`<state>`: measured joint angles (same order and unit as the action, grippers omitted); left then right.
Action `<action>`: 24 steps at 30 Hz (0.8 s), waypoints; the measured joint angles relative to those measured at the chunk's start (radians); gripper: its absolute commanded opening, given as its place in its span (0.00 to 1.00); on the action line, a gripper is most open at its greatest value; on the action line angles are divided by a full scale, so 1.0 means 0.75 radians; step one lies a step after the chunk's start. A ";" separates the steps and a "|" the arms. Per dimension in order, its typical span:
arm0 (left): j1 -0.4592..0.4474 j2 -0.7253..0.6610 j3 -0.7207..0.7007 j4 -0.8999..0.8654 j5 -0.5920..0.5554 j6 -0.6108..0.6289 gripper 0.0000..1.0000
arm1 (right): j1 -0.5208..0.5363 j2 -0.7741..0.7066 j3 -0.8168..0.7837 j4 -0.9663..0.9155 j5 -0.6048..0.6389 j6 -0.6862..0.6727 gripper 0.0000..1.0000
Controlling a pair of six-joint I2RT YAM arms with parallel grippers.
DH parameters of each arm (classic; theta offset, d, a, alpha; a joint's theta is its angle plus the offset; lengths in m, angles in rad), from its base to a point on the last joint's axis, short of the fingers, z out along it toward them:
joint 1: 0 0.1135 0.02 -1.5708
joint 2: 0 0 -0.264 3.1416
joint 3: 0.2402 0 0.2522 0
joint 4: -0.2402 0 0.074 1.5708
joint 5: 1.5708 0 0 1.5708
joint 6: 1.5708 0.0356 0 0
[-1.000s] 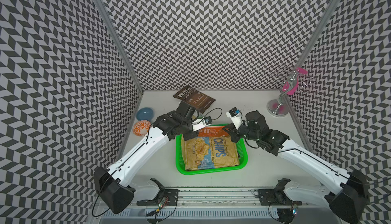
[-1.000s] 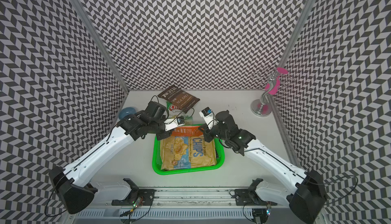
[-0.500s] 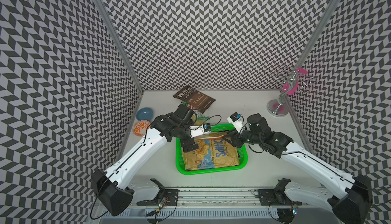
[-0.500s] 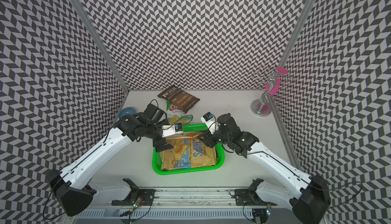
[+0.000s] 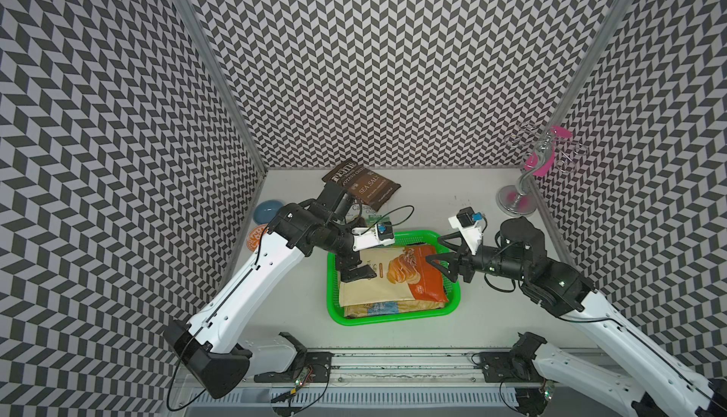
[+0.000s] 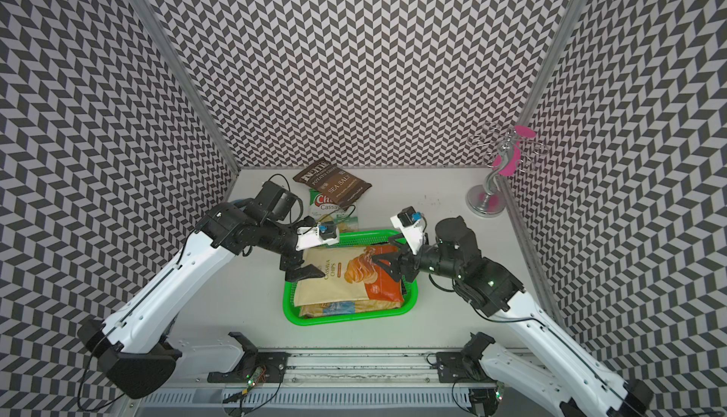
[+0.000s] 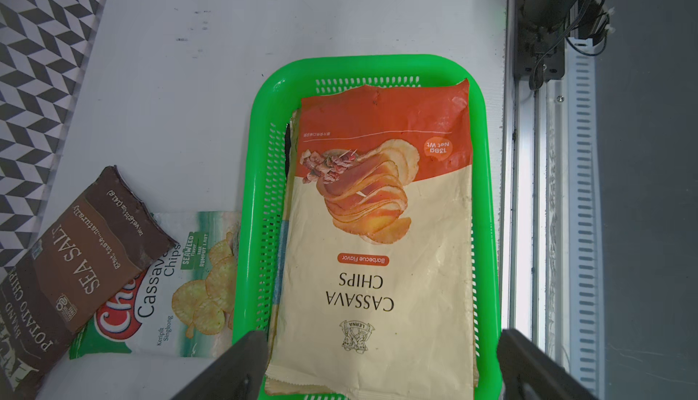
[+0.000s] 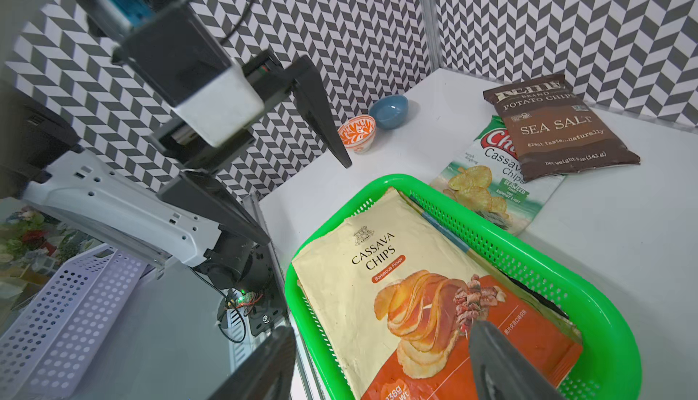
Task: Put the potato chips into the basket
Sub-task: Place the potato chip in the basket.
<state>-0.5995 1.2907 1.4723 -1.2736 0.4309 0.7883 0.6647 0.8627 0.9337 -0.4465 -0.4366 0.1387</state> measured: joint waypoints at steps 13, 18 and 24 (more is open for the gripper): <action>-0.001 -0.001 -0.629 0.382 -0.069 -0.116 0.92 | -0.001 0.262 -0.378 0.377 -0.404 0.283 0.42; -0.004 -0.002 -0.769 0.519 -0.081 -0.147 0.92 | 0.001 0.321 -0.480 0.454 -0.417 0.331 0.33; -0.012 -0.002 -0.843 0.632 -0.105 -0.175 0.92 | 0.001 0.401 -0.536 0.456 -0.341 0.341 0.34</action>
<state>-0.6086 1.2896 0.8398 -0.7994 0.3523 0.6571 0.6655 1.1633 0.5316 -0.1047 -0.6922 0.3946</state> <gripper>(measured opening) 0.918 0.339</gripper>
